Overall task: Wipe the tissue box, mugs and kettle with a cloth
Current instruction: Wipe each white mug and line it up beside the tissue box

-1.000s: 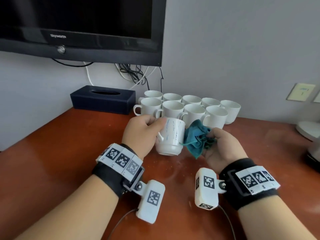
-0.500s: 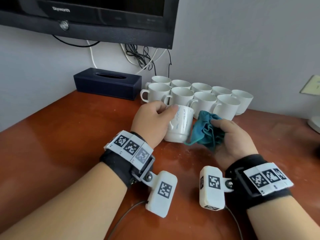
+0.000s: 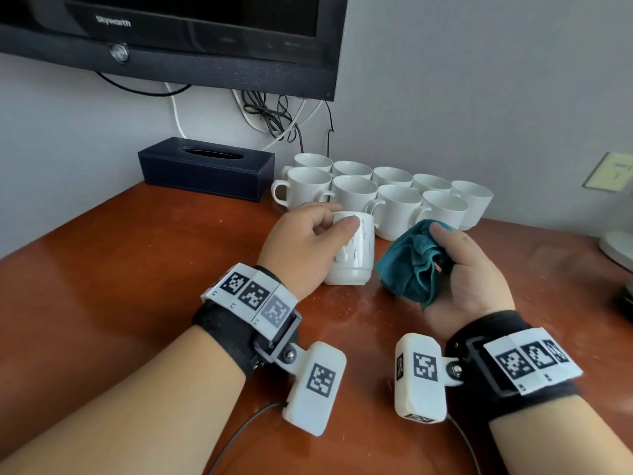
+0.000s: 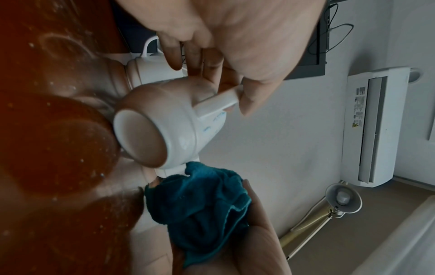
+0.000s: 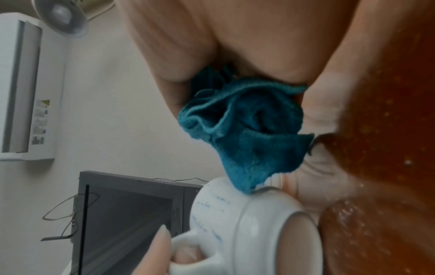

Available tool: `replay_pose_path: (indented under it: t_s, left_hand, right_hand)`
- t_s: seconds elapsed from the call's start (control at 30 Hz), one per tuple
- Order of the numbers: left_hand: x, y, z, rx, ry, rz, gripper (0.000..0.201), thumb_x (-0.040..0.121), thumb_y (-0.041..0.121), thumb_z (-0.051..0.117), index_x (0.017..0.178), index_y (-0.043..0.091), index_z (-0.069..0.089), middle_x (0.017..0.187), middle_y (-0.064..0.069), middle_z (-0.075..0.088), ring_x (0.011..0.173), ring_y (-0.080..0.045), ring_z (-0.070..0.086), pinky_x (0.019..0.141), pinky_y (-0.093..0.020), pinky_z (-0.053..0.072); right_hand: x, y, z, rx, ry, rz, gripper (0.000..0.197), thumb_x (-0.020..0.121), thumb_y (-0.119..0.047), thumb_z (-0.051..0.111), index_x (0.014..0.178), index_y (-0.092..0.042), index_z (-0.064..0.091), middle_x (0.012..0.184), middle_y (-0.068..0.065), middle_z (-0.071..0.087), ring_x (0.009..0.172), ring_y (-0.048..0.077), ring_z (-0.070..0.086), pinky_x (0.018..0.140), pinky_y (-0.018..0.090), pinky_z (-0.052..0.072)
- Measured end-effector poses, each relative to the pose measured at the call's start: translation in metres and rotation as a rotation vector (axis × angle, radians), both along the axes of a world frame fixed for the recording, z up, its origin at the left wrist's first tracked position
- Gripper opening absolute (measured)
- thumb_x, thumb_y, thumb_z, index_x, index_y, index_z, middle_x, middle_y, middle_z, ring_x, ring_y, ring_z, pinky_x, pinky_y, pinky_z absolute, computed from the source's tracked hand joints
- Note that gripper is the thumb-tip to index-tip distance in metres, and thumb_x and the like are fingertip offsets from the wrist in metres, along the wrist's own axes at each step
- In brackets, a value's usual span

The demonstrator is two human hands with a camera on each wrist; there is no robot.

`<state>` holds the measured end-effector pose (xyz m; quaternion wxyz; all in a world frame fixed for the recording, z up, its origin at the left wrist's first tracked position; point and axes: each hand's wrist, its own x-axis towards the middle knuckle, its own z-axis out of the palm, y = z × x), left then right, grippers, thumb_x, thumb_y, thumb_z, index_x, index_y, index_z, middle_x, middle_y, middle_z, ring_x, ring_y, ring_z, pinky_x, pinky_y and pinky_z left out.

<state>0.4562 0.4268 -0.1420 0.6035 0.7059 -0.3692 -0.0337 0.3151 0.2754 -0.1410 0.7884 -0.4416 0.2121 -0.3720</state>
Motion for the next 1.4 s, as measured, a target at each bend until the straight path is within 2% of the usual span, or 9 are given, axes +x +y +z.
replay_pose_path:
  t_s: [0.13,0.4,0.53,0.7,0.77,0.97,1.1,1.2,1.4]
  left_hand:
    - [0.0,0.0,0.0,0.009,-0.028,-0.032,0.032,0.097,0.037,0.069,0.084,0.008,0.072,0.13,0.021,0.065,0.113,0.008,0.058,0.106,-0.033,0.047]
    - [-0.005,0.002,0.002,0.081,-0.097,-0.118,0.019,0.088,0.033,0.074,0.106,0.033,0.07,0.137,0.024,0.057,0.12,0.009,0.051,0.104,-0.017,0.038]
    - [-0.004,0.004,0.002,0.147,-0.183,-0.097,0.021,0.093,0.015,0.069,0.102,0.033,0.07,0.136,0.027,0.054,0.114,0.022,0.045,0.093,0.003,0.028]
    - [-0.004,0.004,0.004,0.223,-0.212,-0.098,0.012,0.089,0.024,0.077,0.09,0.034,0.072,0.128,0.029,0.045,0.108,0.037,0.032,0.088,0.011,0.017]
    - [-0.005,0.004,0.005,0.219,-0.228,-0.088,0.014,0.084,0.027,0.082,0.089,0.032,0.07,0.124,0.027,0.047,0.108,0.034,0.036,0.089,0.008,0.021]
    - [-0.008,0.005,0.008,0.3,-0.233,-0.068,0.062,0.068,0.044,0.093,0.109,0.029,0.05,0.119,0.015,0.049,0.107,-0.008,0.049,0.082,-0.02,0.039]
    - [-0.007,0.003,0.009,0.338,-0.263,-0.079,0.084,0.071,0.036,0.093,0.134,0.031,0.037,0.127,0.014,0.039,0.122,-0.013,0.042,0.087,-0.022,0.037]
    - [-0.004,0.002,0.009,0.341,-0.273,-0.133,0.108,0.072,0.034,0.092,0.154,0.039,0.022,0.147,0.012,0.038,0.136,-0.015,0.035,0.106,-0.03,0.033]
    - [0.001,-0.001,0.006,0.448,-0.372,-0.124,0.108,0.071,0.038,0.09,0.156,0.041,0.024,0.161,0.013,0.026,0.148,-0.021,0.024,0.121,-0.045,0.029]
  right_hand:
    - [0.001,0.006,0.002,-0.064,0.023,0.009,0.01,0.097,-0.016,0.068,0.104,-0.01,0.071,0.1,0.02,0.071,0.096,0.044,0.067,0.085,0.067,0.057]
    - [0.0,0.014,0.006,-0.086,0.092,0.079,0.016,0.097,-0.015,0.067,0.111,-0.006,0.071,0.095,0.016,0.075,0.083,0.031,0.073,0.072,0.046,0.061]
    - [0.0,0.015,0.005,-0.039,0.099,0.157,0.025,0.098,-0.017,0.065,0.12,-0.005,0.069,0.117,0.022,0.074,0.105,0.037,0.073,0.095,0.057,0.057]
    - [0.0,0.015,0.003,-0.052,0.104,0.192,0.034,0.094,-0.015,0.069,0.127,-0.005,0.068,0.123,0.024,0.072,0.116,0.044,0.068,0.105,0.066,0.048]
    - [-0.001,0.016,0.004,-0.058,0.099,0.194,0.031,0.095,-0.013,0.066,0.125,-0.005,0.069,0.121,0.024,0.072,0.114,0.044,0.069,0.103,0.068,0.049]
    - [-0.001,0.017,0.008,-0.07,0.106,0.174,0.032,0.091,-0.005,0.068,0.122,0.002,0.067,0.12,0.031,0.069,0.106,0.043,0.071,0.102,0.068,0.05]
    - [-0.004,0.015,0.009,-0.123,0.144,0.119,0.03,0.089,0.005,0.067,0.118,0.005,0.066,0.105,0.03,0.07,0.087,0.038,0.072,0.087,0.065,0.059]
    - [-0.005,0.013,0.009,-0.13,0.138,0.1,0.029,0.091,0.007,0.064,0.12,0.001,0.066,0.096,0.02,0.072,0.076,0.029,0.074,0.067,0.047,0.061]
    - [-0.006,0.013,0.01,-0.143,0.071,0.118,0.037,0.096,0.004,0.059,0.131,-0.01,0.058,0.103,0.021,0.07,0.069,0.031,0.071,0.06,0.039,0.06]
